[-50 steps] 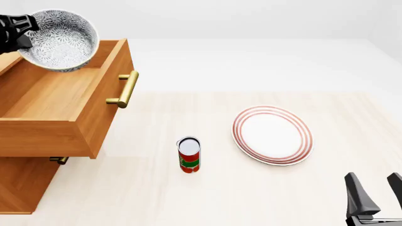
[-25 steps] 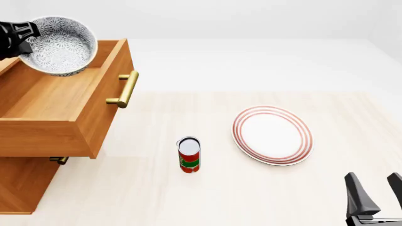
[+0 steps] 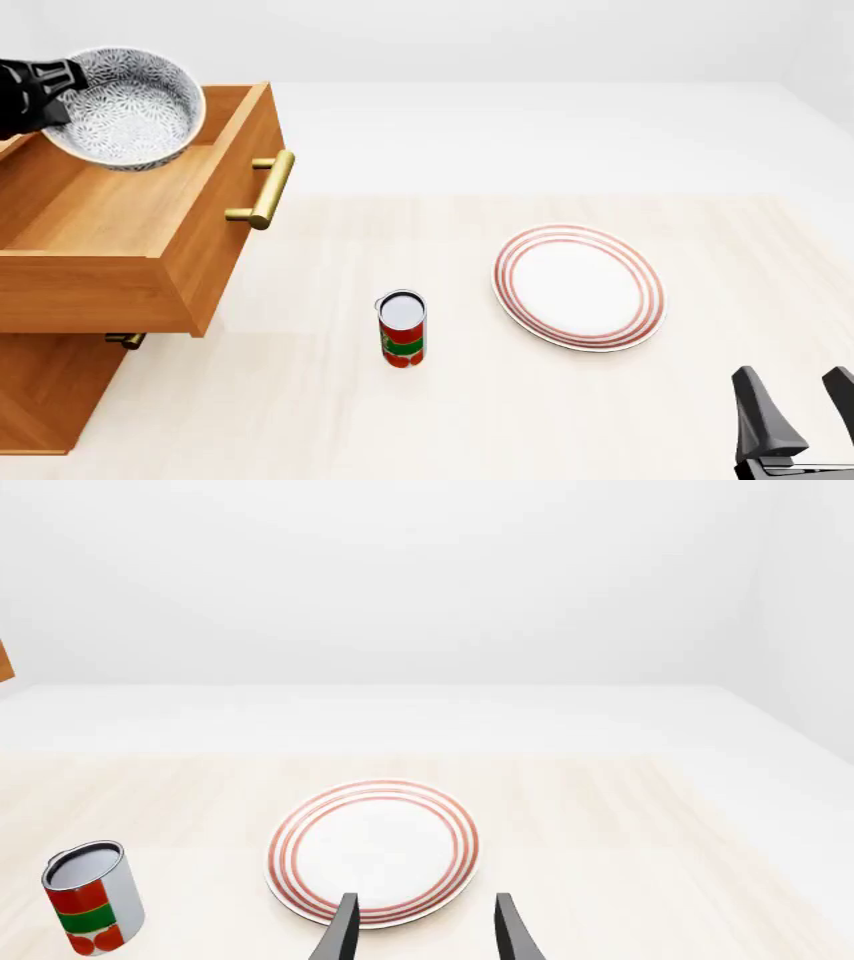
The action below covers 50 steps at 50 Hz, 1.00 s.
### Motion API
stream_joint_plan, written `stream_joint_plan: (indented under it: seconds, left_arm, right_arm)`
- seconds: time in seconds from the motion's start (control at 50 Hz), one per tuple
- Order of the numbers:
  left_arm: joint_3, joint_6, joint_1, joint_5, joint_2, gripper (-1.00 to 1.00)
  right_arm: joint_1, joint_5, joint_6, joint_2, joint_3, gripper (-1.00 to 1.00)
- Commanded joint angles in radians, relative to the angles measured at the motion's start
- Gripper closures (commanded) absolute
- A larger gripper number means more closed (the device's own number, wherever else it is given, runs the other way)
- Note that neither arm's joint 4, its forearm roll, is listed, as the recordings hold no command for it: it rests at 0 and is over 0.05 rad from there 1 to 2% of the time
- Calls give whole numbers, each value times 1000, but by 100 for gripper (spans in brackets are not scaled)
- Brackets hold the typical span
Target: Put the bowl in the top drawer of the cabinet.
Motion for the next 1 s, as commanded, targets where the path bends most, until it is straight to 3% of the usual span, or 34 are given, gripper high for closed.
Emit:
stream_joint_plan:
  seconds: [0.02, 0.56, 1.0]
  left_arm:
    - [20, -7, 23, -19, 4, 100]
    - [47, -6, 37, -51, 27, 100]
    - [3, 4, 42, -44, 70, 100]
  right_arm:
    - [2, -1, 1, 0, 0, -100]
    - [2, -1, 1, 0, 0, -100]
    - [2, -1, 1, 0, 0, -100]
